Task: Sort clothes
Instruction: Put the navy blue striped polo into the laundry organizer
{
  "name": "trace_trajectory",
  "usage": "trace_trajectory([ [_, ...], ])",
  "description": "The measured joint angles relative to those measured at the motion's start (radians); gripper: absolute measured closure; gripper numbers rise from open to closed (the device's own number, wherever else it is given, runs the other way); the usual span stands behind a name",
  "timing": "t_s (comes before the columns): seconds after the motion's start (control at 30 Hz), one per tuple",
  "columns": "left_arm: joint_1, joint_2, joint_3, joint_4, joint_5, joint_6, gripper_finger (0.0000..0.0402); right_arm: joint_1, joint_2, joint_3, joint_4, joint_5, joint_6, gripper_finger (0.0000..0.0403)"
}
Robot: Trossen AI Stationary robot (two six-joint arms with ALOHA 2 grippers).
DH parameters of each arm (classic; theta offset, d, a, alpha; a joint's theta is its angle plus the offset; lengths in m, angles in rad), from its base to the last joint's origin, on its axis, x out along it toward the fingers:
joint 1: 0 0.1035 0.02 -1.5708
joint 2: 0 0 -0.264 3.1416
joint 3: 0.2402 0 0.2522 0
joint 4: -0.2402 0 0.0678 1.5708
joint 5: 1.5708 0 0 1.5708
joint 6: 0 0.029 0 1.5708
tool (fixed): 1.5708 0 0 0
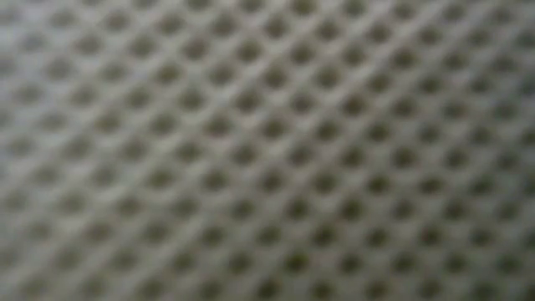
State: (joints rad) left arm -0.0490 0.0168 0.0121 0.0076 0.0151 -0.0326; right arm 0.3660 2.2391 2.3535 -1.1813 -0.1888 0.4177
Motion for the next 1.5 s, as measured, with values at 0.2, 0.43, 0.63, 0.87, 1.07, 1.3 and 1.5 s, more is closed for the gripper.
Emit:
trace_trajectory([
  [0.2,0.0,0.0,0.0,0.0,0.0,0.0,0.0167,0.0,-0.173,0.004,-0.009,-0.046,0.023,0.0105],
  [0.43,0.0,0.0,0.0,-0.001,0.0,0.0,0.0167,0.031,-0.276,0.004,-0.113,-0.047,0.191,0.0105],
  [0.63,0.0,0.0,0.0,-0.001,0.0,0.0,0.0167,0.086,-0.239,-0.047,-0.077,-0.433,0.344,0.0105],
  [0.87,0.0,0.0,0.0,0.0,0.0,0.0,0.0167,0.121,-0.203,-0.067,0.05,-0.699,0.524,0.0105],
  [1.07,0.0,0.0,0.0,0.0,0.0,0.0,0.0167,0.192,-0.2,-0.069,-0.396,-0.829,0.527,0.0105],
  [1.3,0.0,0.0,0.0,0.0,0.0,0.0,0.0167,0.263,-0.198,-0.106,-0.355,-0.964,0.596,0.0105],
  [1.5,0.0,0.003,0.0,0.0,0.0,0.0,0.0167,0.175,-0.197,-0.069,0.239,-0.843,0.78,0.0105],
])
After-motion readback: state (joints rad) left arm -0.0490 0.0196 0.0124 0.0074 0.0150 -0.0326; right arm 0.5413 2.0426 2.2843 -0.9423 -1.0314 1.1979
